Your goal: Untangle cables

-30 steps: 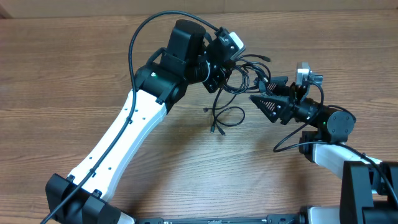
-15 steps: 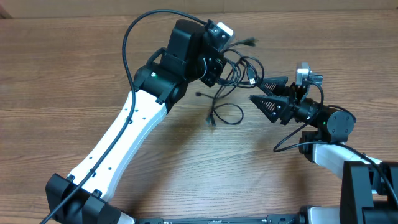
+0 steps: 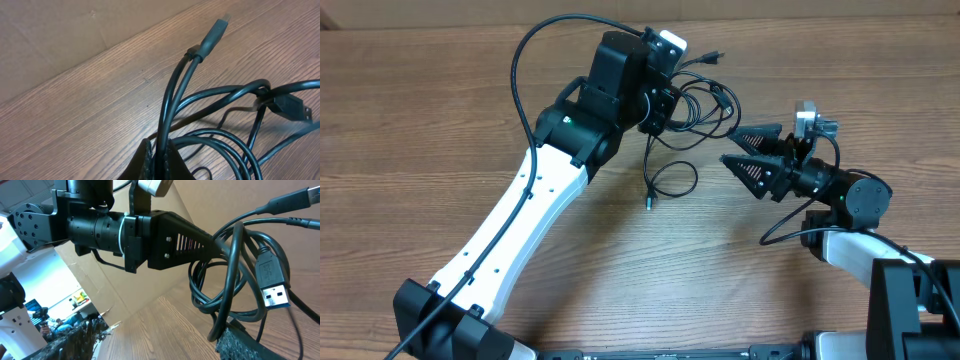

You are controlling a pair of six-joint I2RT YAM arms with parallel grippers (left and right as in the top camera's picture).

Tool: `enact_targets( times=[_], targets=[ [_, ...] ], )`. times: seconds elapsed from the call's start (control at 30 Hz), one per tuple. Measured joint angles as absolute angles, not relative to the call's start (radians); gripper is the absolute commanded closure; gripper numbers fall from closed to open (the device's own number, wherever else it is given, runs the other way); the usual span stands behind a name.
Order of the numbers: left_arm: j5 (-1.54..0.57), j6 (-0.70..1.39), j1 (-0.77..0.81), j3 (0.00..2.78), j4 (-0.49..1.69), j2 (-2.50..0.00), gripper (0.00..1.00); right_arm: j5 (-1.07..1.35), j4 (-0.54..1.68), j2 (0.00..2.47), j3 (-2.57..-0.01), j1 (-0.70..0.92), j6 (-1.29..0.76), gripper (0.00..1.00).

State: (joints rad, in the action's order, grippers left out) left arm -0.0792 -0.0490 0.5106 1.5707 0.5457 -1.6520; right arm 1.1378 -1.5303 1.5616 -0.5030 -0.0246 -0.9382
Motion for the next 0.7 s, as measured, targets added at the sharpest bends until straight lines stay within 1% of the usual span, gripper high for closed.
enact_targets(
  times=[0.7],
  targets=[
    [-0.024, -0.032, 0.508, 1.571, 0.553, -1.652, 0.96, 1.148, -1.53, 1.562, -0.503, -0.025, -0.938, 0.25]
  ],
)
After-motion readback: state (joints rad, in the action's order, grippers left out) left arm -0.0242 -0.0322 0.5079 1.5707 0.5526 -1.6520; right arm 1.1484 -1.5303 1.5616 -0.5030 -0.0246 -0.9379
